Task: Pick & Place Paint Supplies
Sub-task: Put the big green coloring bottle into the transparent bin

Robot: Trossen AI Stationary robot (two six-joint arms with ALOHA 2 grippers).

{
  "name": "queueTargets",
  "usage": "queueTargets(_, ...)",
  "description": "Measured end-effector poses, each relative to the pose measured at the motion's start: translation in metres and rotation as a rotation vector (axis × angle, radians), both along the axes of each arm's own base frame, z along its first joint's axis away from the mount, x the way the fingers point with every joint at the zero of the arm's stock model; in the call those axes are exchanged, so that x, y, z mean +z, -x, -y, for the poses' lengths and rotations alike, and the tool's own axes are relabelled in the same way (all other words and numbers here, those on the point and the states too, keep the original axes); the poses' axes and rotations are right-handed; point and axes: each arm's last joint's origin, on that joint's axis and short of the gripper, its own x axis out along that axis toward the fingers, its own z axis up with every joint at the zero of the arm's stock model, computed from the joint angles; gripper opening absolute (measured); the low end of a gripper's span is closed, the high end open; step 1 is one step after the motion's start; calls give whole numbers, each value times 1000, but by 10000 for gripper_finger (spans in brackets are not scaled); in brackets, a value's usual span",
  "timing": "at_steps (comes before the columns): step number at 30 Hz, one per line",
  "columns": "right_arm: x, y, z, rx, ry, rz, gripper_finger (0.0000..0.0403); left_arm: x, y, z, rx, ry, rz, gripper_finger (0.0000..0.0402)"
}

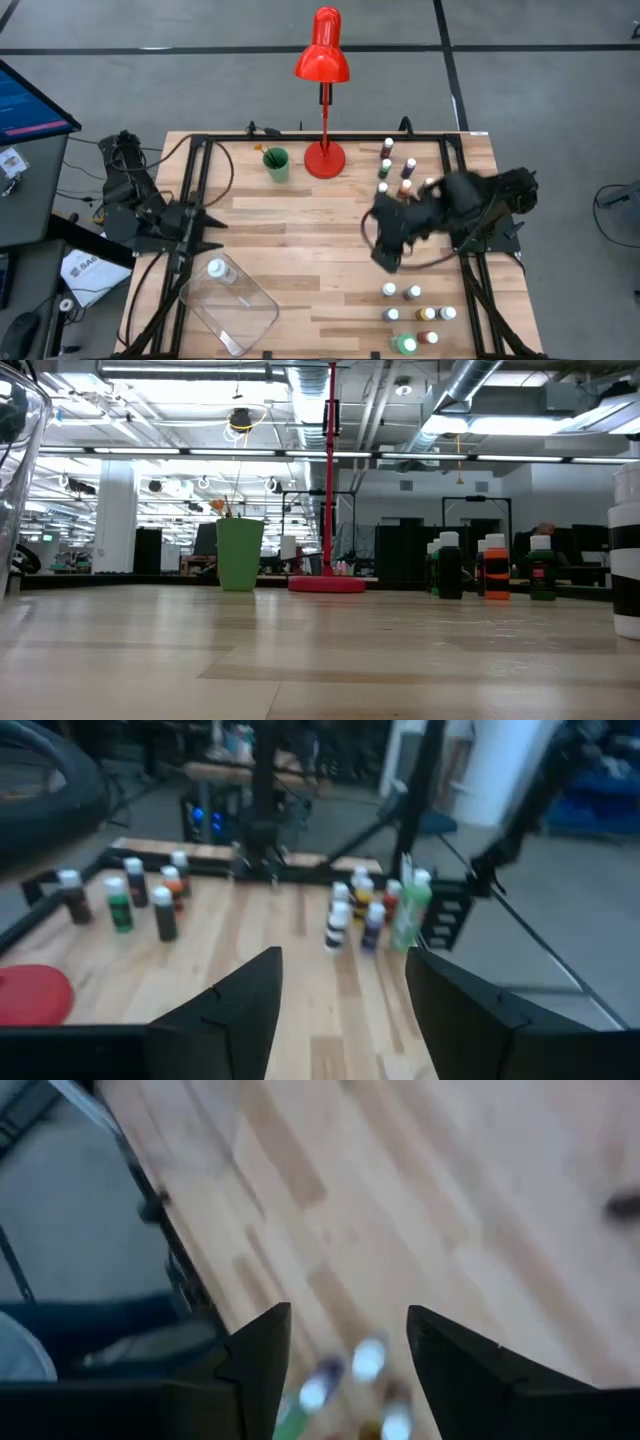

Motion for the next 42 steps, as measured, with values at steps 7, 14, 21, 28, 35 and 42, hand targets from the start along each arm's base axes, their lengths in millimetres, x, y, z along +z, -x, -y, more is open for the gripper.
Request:
queueTargets(7, -45, 5, -62, 17, -159, -254, 195, 7, -3, -3, 48, 49, 34, 233)
queueTargets(14, -73, 8, -109, 117, -193, -397, 248, 7, -5, -5, 67, 49, 35, 265)
queueTargets(21, -103, 2, -141, 163, -160, -447, 270, 7, -5, -5, 67, 50, 36, 279)
queueTargets(28, -106, 6, -147, 149, -166, -476, 271, 7, -5, -5, 67, 50, 36, 278)
queueTargets(35, -111, 22, -165, 155, -140, -464, 271, 7, -5, -4, 49, 53, 31, 278)
queueTargets(42, -127, 22, -169, 123, -121, -475, 271, 7, -5, -4, 49, 53, 31, 278)
